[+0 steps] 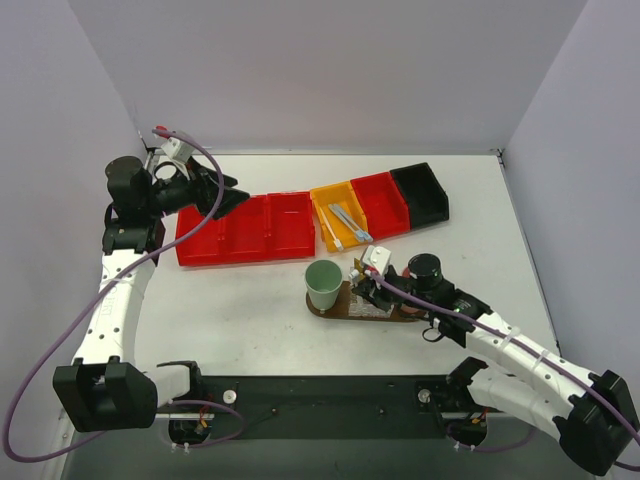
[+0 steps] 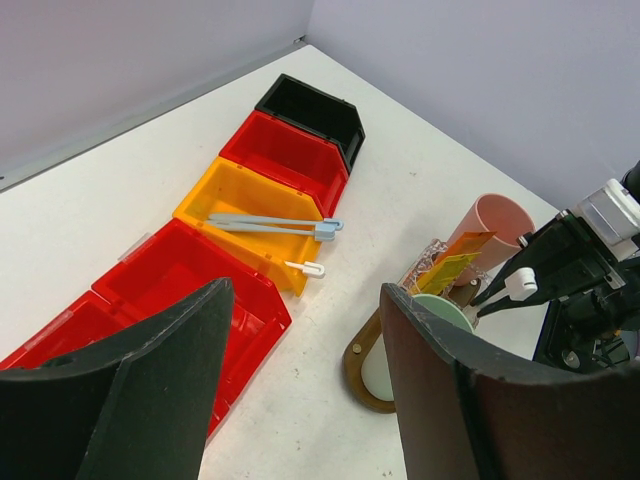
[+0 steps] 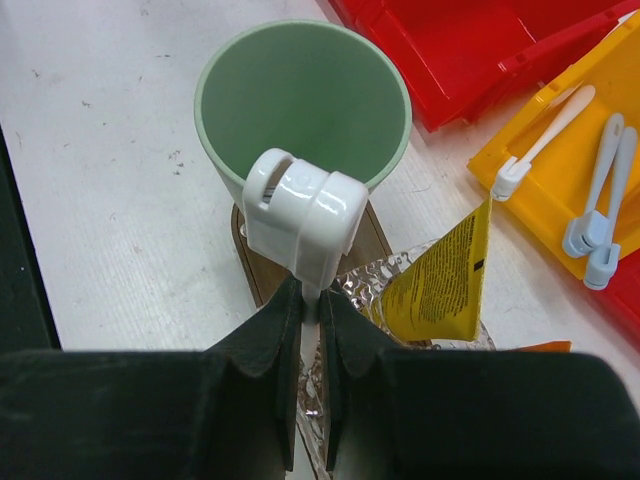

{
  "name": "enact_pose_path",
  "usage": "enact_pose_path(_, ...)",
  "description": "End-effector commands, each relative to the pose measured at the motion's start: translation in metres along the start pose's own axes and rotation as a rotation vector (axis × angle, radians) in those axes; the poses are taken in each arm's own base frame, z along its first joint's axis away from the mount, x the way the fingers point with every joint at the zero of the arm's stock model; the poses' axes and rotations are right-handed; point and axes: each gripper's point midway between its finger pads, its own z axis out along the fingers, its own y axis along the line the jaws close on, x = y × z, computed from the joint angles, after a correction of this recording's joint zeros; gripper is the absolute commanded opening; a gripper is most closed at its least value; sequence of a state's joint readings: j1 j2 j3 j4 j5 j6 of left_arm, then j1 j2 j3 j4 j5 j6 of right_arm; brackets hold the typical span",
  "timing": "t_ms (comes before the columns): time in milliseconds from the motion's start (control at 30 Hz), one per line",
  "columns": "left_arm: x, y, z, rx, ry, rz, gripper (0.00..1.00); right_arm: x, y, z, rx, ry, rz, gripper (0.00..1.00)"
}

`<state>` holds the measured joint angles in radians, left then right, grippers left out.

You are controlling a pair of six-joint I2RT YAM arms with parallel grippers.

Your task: Prepare toiletry sets of a toothbrush and toothpaste on the tray

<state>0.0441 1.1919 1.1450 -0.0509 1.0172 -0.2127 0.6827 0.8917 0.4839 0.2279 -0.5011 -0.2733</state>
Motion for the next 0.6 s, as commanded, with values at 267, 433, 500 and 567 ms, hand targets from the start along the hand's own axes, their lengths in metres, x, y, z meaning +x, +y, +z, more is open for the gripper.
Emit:
enact_pose_path(267,-0.014,-0.013,-0.006,0.023,-0.047,0.060,0.70,-0.011,-0.004,0.007,-0.001,-0.059,0.001,0.00)
enact_pose_path(433,-0.014,-0.014,-0.007,0.025,-0.050,0.058,0.71,-0.009,-0.005,0.007,0.003,-0.055,0.013,0.00)
enact_pose_path(500,-0.016,-0.015,-0.007,0.029,-0.053,0.058,0.71,-0.007,-0.006,0.007,0.004,-0.049,0.023,0.00)
enact_pose_path(567,-0.016,-0.015,-0.007,0.030,-0.054,0.056,0.71,-0.005,-0.006,0.008,0.003,-0.045,0.026,0.00)
